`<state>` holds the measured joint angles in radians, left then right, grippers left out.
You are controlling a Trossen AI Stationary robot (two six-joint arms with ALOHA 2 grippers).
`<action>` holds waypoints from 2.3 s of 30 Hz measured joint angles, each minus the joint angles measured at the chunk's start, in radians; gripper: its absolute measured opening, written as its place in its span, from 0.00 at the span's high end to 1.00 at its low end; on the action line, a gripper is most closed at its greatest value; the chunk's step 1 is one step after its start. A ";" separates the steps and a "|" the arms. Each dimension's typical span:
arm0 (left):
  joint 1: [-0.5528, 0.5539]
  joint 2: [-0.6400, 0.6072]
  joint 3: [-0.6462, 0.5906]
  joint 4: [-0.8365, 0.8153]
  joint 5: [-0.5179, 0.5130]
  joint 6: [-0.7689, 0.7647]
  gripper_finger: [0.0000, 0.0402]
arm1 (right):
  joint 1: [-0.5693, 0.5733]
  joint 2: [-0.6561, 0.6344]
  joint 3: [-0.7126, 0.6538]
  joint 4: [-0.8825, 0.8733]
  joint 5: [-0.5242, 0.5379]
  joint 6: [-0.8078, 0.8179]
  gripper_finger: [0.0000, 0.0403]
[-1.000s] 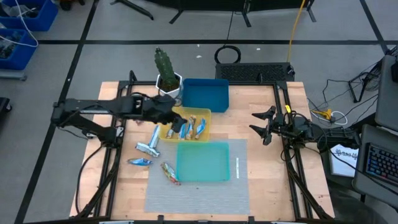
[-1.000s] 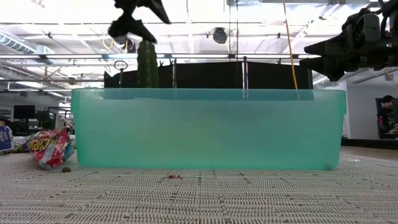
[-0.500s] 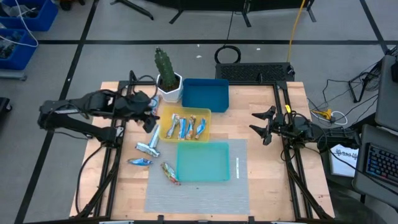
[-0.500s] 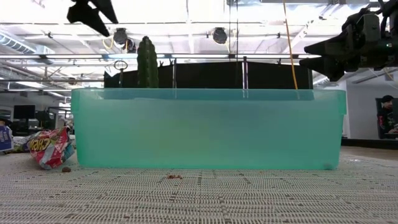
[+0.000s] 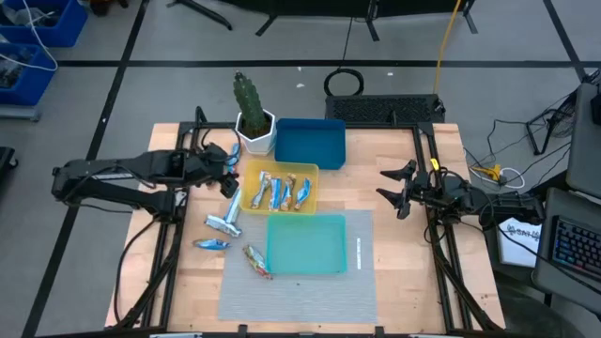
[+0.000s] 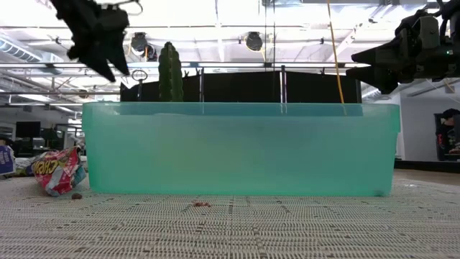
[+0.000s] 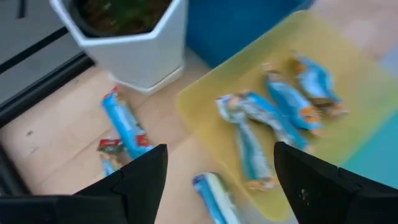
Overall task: Pick and place Granola Bars by type
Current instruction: Put the red granola bar into the blue bin
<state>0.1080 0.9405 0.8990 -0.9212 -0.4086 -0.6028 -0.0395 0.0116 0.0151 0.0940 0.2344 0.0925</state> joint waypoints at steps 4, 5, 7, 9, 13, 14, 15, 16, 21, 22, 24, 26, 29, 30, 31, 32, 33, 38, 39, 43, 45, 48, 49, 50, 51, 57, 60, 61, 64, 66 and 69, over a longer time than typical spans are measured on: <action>0.068 0.015 -0.080 0.047 -0.037 -0.007 0.20 | 0.000 0.000 0.000 0.000 0.000 0.000 0.31; 0.086 0.023 -0.098 0.063 -0.039 -0.007 0.19 | 0.000 0.000 0.000 0.000 0.000 0.000 0.31; 0.122 0.038 -0.127 0.088 -0.046 -0.007 0.17 | 0.000 0.000 0.000 0.000 0.000 0.000 0.31; 0.158 0.057 -0.156 0.134 -0.047 -0.002 0.16 | 0.000 0.000 0.000 0.000 0.000 0.000 0.31; 0.224 0.107 -0.206 0.227 -0.039 0.004 0.17 | 0.000 0.000 0.000 0.000 0.000 0.000 0.31; 0.239 0.120 -0.215 0.242 -0.038 0.003 0.17 | 0.000 0.000 0.000 0.000 0.000 0.000 0.31; 0.252 0.132 -0.222 0.253 -0.039 0.001 0.18 | 0.000 0.000 0.000 0.000 0.000 0.000 0.31; 0.265 0.144 -0.228 0.272 -0.038 -0.001 0.19 | 0.000 0.000 0.000 0.000 0.000 0.000 0.31; 0.322 0.198 -0.252 0.352 -0.037 -0.015 0.24 | 0.000 0.000 0.000 0.000 0.000 0.000 0.31; 0.332 0.206 -0.255 0.357 -0.037 -0.026 0.24 | 0.000 0.000 0.000 0.000 0.000 0.000 0.31; 0.350 0.219 -0.265 0.375 -0.038 -0.046 0.26 | 0.000 0.000 0.000 0.000 0.000 0.000 0.31; 0.361 0.227 -0.282 0.400 -0.038 -0.053 0.26 | 0.000 0.000 0.000 0.000 0.000 0.000 0.31; 0.370 0.230 -0.320 0.467 -0.038 -0.053 0.27 | 0.000 0.000 0.000 0.000 0.000 0.000 0.31; 0.371 0.230 -0.336 0.490 -0.038 -0.059 0.26 | 0.000 0.000 0.000 0.000 0.000 0.000 0.31; 0.373 0.230 -0.353 0.511 -0.037 -0.065 0.26 | 0.000 0.000 0.000 0.000 0.000 0.000 0.31; 0.375 0.230 -0.369 0.529 -0.037 -0.074 0.26 | 0.000 0.000 0.000 0.000 0.000 0.000 0.31; 0.375 0.231 -0.384 0.547 -0.037 -0.080 0.27 | 0.000 0.000 0.000 0.000 0.000 0.000 0.31; 0.375 0.230 -0.452 0.616 -0.041 -0.087 0.28 | 0.000 0.000 0.000 0.000 0.000 0.000 0.31; 0.375 0.230 -0.467 0.641 -0.041 -0.085 0.29 | 0.000 0.000 0.000 0.000 0.000 0.000 0.31; 0.372 0.230 -0.506 0.690 -0.041 -0.087 0.29 | 0.000 0.000 0.000 0.000 0.000 0.000 0.31; 0.362 0.230 -0.507 0.694 -0.052 -0.083 0.29 | 0.000 0.000 0.000 0.000 0.000 0.000 0.31; 0.353 0.230 -0.507 0.697 -0.090 -0.073 0.29 | 0.000 0.000 0.000 0.000 0.000 0.000 0.31; 0.353 0.230 -0.507 0.697 -0.096 -0.073 0.30 | 0.000 0.000 0.000 0.000 0.000 0.000 0.31; 0.354 0.230 -0.509 0.700 -0.098 -0.073 0.30 | 0.000 0.000 0.000 0.000 0.000 0.000 0.31; 0.355 0.230 -0.515 0.714 -0.098 -0.073 0.29 | 0.000 0.000 0.000 0.000 0.000 0.000 0.31; 0.355 0.230 -0.567 0.805 -0.091 -0.079 0.29 | 0.000 0.000 0.000 0.000 0.000 0.000 0.31; 0.355 0.230 -0.577 0.831 -0.092 -0.053 0.31 | 0.000 0.000 0.000 0.000 0.000 0.000 0.31; 0.355 0.230 -0.581 0.841 -0.094 -0.046 0.31 | 0.000 0.000 0.000 0.000 0.000 0.000 0.31; 0.355 0.242 -0.596 0.884 -0.098 -0.026 0.32 | 0.000 0.000 0.000 0.000 0.000 0.000 0.31; 0.358 0.261 -0.604 0.910 -0.091 -0.024 0.31 | 0.000 0.000 0.000 0.000 0.000 0.000 0.31; 0.369 0.295 -0.611 0.939 -0.074 -0.027 0.31 | 0.000 0.000 0.000 0.000 0.000 0.000 0.31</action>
<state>0.4767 1.2352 0.2878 0.0180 -0.4824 -0.6296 -0.0396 0.0116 0.0151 0.0940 0.2344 0.0925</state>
